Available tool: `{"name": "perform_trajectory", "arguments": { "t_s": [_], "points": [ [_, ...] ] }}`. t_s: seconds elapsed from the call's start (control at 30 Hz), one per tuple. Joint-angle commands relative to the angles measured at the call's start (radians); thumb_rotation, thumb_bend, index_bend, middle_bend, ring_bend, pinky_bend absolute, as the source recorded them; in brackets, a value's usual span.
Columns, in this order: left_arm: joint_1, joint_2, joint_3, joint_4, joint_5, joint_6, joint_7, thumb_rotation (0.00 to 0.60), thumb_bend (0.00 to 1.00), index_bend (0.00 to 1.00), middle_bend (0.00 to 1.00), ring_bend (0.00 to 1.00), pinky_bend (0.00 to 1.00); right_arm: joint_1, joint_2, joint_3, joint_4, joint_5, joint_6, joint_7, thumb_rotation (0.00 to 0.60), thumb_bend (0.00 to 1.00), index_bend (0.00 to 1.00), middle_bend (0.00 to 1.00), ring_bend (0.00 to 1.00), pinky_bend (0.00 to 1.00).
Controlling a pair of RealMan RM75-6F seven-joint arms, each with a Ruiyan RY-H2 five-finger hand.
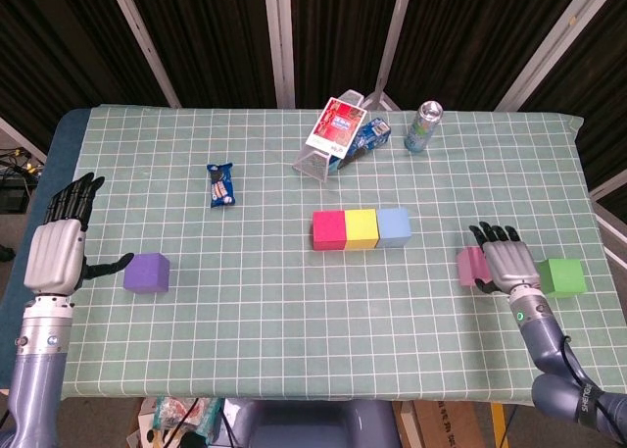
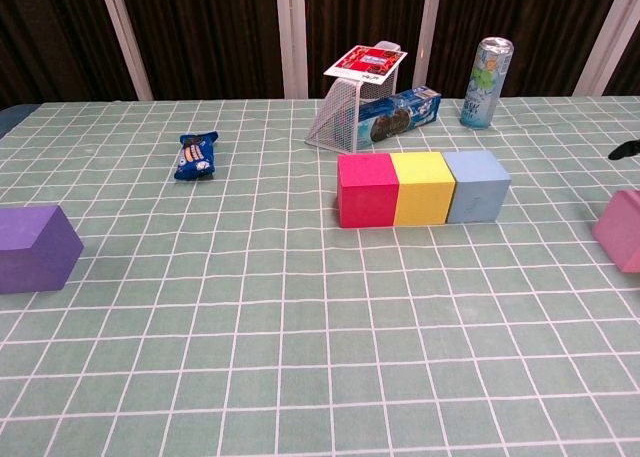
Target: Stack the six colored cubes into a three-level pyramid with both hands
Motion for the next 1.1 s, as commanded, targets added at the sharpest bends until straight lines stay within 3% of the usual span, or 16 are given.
{"name": "perform_trajectory", "arguments": {
  "t_s": [0.03, 0.2, 0.47, 0.7, 1.1],
  "points": [
    [0.001, 0.000, 0.000, 0.001, 0.001, 0.001, -0.002, 0.600, 0.12, 0.00, 0.00, 0.00, 0.01, 0.013, -0.007, 0.006, 0.004, 0.000, -0.009, -0.013, 0.600, 0.32, 0.00, 0.04, 0.05, 0.00],
    [0.001, 0.002, -0.003, -0.001, -0.001, 0.002, -0.003, 0.600, 0.12, 0.00, 0.00, 0.00, 0.01, 0.031, -0.011, 0.003, 0.014, 0.029, -0.021, -0.056, 0.600, 0.32, 0.00, 0.04, 0.04, 0.00],
    [0.002, 0.003, 0.004, 0.005, -0.004, -0.008, -0.005, 0.600, 0.12, 0.00, 0.00, 0.00, 0.01, 0.027, 0.030, -0.017, -0.071, 0.082, -0.004, -0.096, 0.600, 0.32, 0.00, 0.03, 0.01, 0.00],
    [0.005, 0.005, 0.009, -0.002, 0.011, -0.005, -0.010, 0.600, 0.12, 0.00, 0.00, 0.00, 0.01, 0.029, 0.018, -0.018, -0.046, 0.141, -0.012, -0.097, 0.600, 0.32, 0.00, 0.04, 0.02, 0.00],
    [0.008, 0.010, 0.008, 0.000, 0.011, -0.009, -0.021, 0.600, 0.12, 0.00, 0.00, 0.00, 0.01, 0.024, -0.018, -0.017, 0.039, 0.195, -0.050, -0.066, 0.600, 0.32, 0.00, 0.32, 0.21, 0.00]
  ]
}}
